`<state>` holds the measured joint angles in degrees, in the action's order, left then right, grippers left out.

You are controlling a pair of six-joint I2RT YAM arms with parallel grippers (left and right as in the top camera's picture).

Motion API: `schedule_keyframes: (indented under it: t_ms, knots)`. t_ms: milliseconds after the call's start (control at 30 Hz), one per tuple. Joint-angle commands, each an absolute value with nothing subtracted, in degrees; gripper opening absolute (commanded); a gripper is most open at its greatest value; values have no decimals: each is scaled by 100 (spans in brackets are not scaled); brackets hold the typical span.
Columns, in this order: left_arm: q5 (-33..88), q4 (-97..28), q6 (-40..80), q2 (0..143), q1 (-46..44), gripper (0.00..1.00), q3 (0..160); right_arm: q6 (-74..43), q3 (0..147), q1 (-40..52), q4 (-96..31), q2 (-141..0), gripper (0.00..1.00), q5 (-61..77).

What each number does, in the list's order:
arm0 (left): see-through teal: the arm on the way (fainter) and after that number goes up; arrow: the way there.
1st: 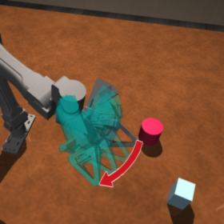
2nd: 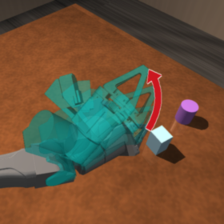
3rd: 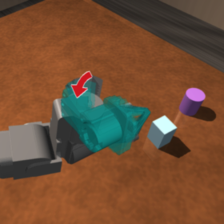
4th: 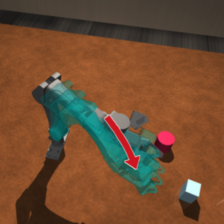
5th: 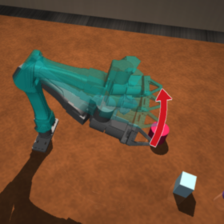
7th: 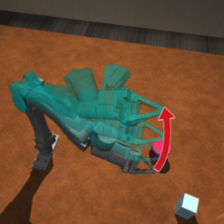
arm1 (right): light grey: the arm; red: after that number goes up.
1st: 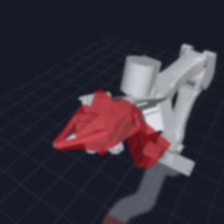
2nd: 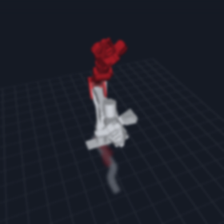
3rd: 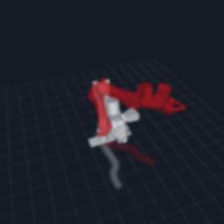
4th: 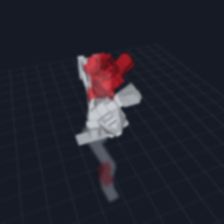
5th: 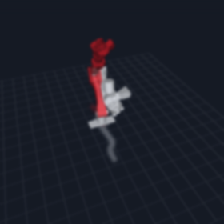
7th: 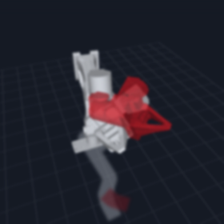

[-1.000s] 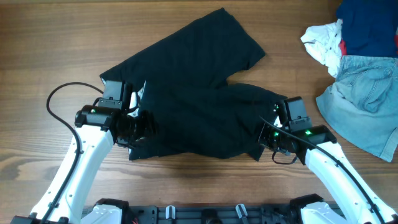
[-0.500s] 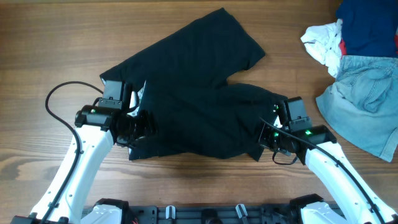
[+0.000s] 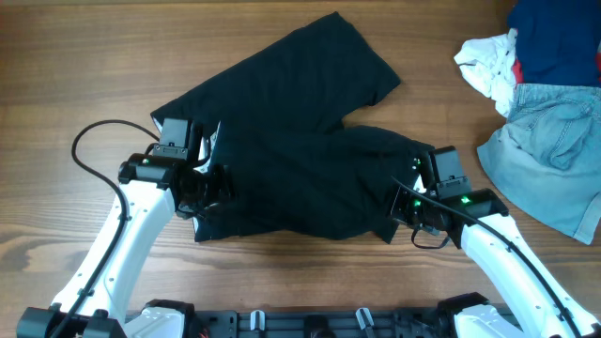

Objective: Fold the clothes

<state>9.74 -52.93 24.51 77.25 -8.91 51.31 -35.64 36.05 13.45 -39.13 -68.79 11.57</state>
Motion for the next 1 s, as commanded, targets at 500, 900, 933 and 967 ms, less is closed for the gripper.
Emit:
schedule_keyframes:
  t_ms: [500, 900, 933, 967]
  knots:
    - [54, -5579, 6416, 7743, -1356, 57, 4499, -3441, 3726, 1354, -3916, -6923, 4, 1205]
    - [-309, -4449, 6689, 7736, -1492, 52, 3968, -3315, 3726, 1354, -3894, -6923, 5, 1164]
    - [-307, -4584, 6692, 7736, -1490, 52, 3968, -3317, 3726, 1354, -3894, -6923, 6, 1164]
    - [-309, -4674, 6694, 7738, -1490, 52, 3964, -3315, 3726, 1354, -3896, -6923, 6, 1164]
